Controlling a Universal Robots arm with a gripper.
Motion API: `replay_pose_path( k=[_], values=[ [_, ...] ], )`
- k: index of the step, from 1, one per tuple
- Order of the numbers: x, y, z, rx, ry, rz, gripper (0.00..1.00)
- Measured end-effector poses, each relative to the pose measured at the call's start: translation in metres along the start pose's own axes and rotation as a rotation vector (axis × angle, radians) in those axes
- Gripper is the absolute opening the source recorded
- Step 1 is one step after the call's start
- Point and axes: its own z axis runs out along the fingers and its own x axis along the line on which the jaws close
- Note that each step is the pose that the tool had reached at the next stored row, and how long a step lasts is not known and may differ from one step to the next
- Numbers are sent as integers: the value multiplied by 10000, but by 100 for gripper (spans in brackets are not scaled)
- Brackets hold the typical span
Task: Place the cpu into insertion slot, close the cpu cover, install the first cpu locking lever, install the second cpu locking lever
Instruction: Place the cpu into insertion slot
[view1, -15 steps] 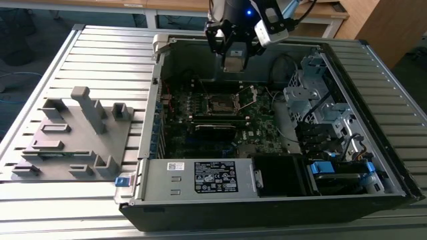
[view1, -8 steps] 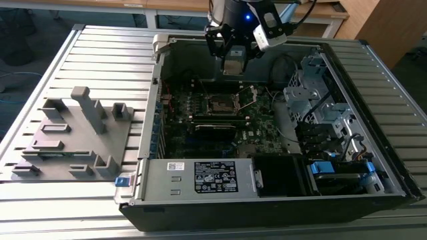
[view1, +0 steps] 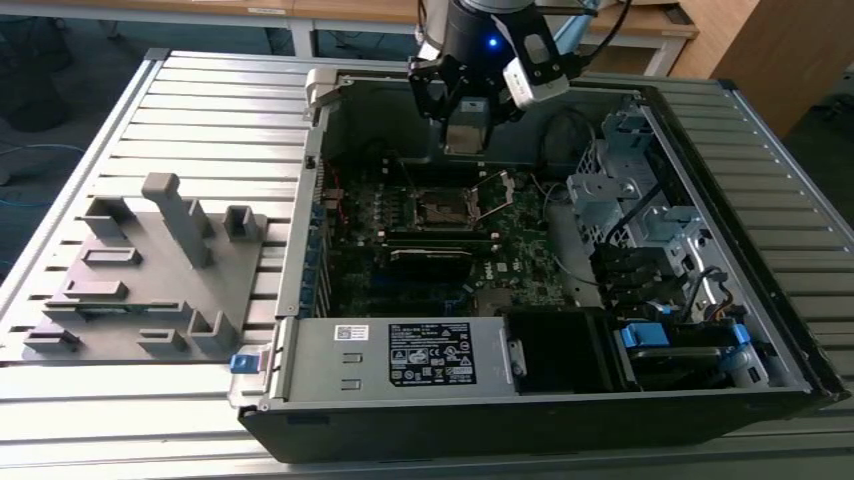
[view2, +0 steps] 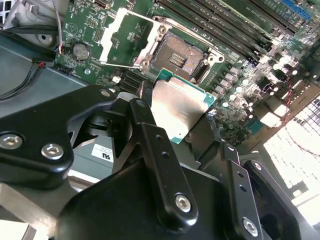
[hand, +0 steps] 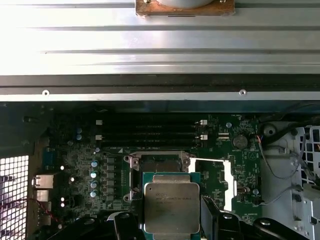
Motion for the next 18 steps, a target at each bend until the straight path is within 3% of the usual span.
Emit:
replay_pose_path(
  k=[10, 18],
  values=[
    [23, -10, 92, 0, -5, -1, 54],
    [23, -13, 123, -2, -5, -1, 54]
  ],
)
